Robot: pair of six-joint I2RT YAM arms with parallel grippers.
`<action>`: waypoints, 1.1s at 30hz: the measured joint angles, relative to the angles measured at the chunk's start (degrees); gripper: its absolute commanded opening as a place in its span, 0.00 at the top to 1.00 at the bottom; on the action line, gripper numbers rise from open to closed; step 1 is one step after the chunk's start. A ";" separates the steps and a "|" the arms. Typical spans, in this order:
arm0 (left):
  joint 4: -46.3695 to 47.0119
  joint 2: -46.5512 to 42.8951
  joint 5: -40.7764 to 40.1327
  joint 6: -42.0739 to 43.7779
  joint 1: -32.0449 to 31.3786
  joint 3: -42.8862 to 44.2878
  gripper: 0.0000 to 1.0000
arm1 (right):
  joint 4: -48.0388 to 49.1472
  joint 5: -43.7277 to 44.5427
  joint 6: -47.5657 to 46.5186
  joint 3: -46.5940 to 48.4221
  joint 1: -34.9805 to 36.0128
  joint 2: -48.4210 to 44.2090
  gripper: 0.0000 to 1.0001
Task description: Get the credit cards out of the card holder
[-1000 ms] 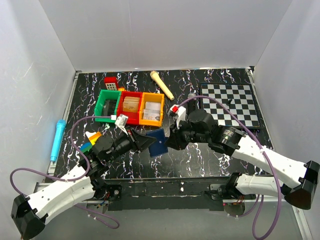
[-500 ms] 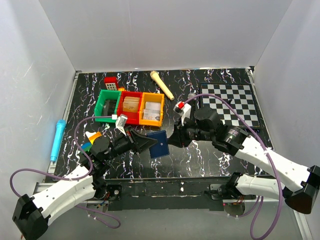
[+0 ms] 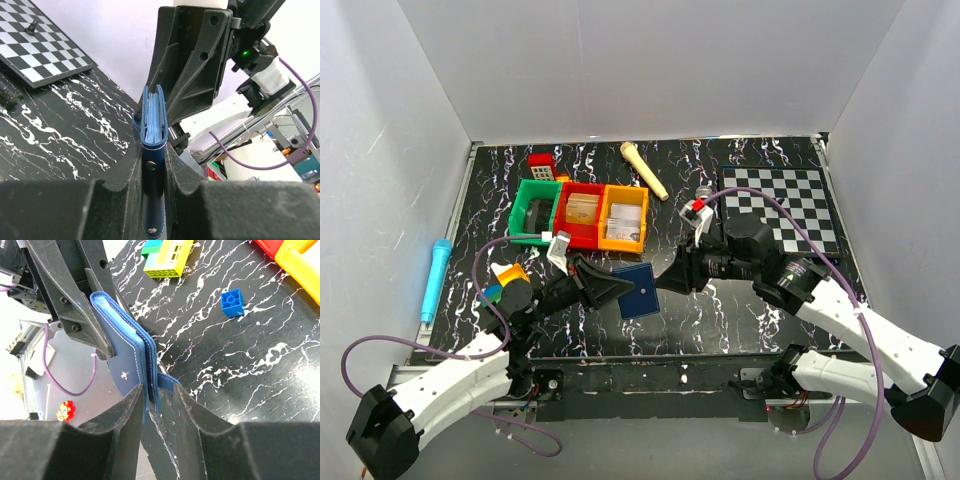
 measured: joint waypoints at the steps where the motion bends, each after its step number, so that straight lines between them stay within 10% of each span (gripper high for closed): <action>1: 0.72 0.28 0.37 -0.37 0.17 -0.11 1.00 | 0.72 -0.72 0.57 -0.39 -0.52 -0.11 0.60; 33: 11.37 2.82 4.90 -4.55 0.92 -0.90 1.00 | 12.26 -10.91 9.31 -4.22 -6.19 -2.32 0.44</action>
